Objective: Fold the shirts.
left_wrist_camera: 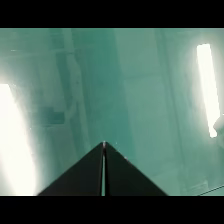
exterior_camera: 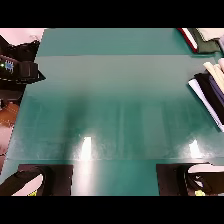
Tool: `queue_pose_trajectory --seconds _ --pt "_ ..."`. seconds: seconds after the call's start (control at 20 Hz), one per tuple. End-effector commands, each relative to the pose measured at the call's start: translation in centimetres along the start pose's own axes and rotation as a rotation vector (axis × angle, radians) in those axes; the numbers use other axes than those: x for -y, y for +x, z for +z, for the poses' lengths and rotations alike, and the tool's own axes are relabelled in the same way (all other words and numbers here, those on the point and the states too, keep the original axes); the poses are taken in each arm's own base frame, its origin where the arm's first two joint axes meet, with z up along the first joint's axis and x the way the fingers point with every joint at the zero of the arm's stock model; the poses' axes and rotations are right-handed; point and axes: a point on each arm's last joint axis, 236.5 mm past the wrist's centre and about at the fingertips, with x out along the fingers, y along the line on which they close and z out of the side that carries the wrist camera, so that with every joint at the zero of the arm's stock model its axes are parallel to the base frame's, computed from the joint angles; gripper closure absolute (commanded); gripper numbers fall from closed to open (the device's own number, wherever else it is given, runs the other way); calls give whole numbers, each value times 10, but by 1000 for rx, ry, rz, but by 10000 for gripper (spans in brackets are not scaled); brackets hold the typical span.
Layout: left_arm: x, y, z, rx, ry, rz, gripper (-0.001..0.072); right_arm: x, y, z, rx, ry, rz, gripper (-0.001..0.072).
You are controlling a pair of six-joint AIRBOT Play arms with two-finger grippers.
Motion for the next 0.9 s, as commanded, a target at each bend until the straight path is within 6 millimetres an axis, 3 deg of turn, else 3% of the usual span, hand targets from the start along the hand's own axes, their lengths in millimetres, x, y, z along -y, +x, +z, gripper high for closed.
queue_pose_trajectory --seconds 0.0,0.1,0.2,0.3,0.4,0.6,0.85 --pt "0 0 2 7 9 0 681 -8 -6 -19 -66 6 -6 40" --pt "0 0 1 5 9 0 681 -31 -15 -23 -45 -44 6 40" --pt "0 0 5 21 9 -1 681 -71 -29 -25 1 -118 74 78" --pt "0 0 11 45 9 -1 681 -118 -44 -34 35 -199 176 354" --pt "0 -1 17 72 9 0 681 -159 -59 -51 50 -285 246 700" --pt "0 -1 25 105 9 0 681 -215 -84 -88 68 -440 307 694" --pt "0 -2 28 117 9 0 681 -257 -109 -124 103 -574 364 695"
